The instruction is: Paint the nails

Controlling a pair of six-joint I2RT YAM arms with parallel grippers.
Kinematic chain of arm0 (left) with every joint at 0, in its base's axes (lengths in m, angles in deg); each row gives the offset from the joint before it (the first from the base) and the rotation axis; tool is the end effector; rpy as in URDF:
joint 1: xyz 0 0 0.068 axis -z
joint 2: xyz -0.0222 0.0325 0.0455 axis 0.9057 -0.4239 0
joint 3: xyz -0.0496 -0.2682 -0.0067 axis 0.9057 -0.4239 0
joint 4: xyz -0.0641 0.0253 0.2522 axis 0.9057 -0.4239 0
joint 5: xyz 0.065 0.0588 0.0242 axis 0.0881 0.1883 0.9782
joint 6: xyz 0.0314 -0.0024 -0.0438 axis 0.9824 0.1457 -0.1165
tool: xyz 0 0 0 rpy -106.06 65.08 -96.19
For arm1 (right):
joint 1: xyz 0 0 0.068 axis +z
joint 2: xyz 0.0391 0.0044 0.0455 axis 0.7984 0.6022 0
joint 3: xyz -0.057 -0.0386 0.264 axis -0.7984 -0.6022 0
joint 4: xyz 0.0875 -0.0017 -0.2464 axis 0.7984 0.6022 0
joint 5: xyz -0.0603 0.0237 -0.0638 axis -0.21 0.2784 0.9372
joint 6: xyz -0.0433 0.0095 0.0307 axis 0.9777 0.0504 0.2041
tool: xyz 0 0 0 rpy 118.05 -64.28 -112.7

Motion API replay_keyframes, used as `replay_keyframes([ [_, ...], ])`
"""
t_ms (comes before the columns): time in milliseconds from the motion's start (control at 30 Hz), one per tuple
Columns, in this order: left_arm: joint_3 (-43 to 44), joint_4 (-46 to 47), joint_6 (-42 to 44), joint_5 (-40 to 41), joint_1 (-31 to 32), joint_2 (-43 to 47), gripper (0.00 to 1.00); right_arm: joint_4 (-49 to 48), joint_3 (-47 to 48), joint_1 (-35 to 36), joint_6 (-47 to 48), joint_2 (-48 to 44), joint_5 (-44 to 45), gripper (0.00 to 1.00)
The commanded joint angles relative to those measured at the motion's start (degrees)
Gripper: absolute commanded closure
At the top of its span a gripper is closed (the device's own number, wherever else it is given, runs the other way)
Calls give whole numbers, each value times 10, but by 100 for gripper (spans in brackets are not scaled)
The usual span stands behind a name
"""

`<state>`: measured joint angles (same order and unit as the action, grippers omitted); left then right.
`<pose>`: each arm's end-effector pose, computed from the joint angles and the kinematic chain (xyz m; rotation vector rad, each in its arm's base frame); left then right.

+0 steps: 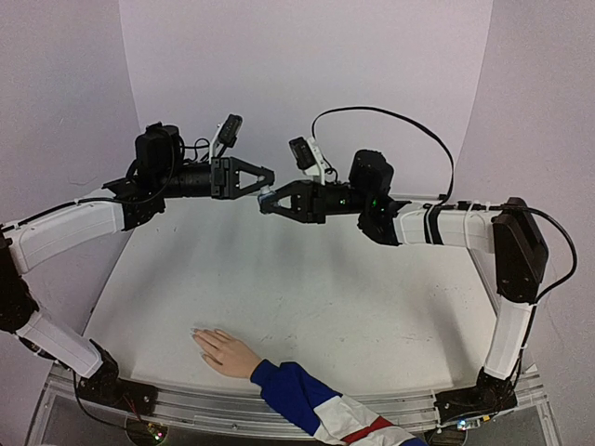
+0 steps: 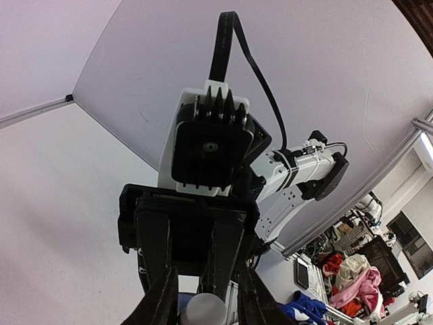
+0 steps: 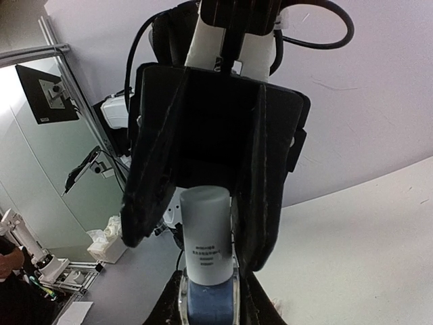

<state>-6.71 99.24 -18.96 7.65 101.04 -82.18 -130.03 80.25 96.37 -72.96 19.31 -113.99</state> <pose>0.2487 -0.2144 0.3803 0.7803 1.6693 -1.5547 0.2870 0.3138 0.3392 -1.1685 0.9522 1.6371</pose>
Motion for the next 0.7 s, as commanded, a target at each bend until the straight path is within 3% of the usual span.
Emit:
replay_keyframes([
  [0, 37, 8, 14, 9, 12, -2, 75, -53, 6, -3, -2, -26, 14, 100],
  [167, 39, -42, 50, 70, 25, 10, 99, -44, -14, -4, 18, -43, 80, 100],
  [267, 42, -78, 75, 159, 41, 20, 100, 35, -24, -3, 80, -67, 209, 100],
  [300, 43, -90, 81, 202, 53, 24, 100, 83, -27, 2, 104, -78, 293, 100],
  [367, 46, -115, 82, 297, 69, 26, 100, 167, -27, 38, 174, -103, 562, 100],
  [400, 49, -131, 78, 341, 75, 24, 100, 180, -29, 65, 210, -109, 720, 100],
  [467, 71, -165, 58, 420, 82, 10, 100, 153, -28, 107, 294, -101, 943, 100],
  [567, 138, -240, 24, 476, 85, -32, 100, 92, -4, 141, 431, -68, 1089, 100],
  [667, 193, -273, 20, 464, 86, -65, 100, 80, 28, 158, 497, -47, 1105, 100],
])
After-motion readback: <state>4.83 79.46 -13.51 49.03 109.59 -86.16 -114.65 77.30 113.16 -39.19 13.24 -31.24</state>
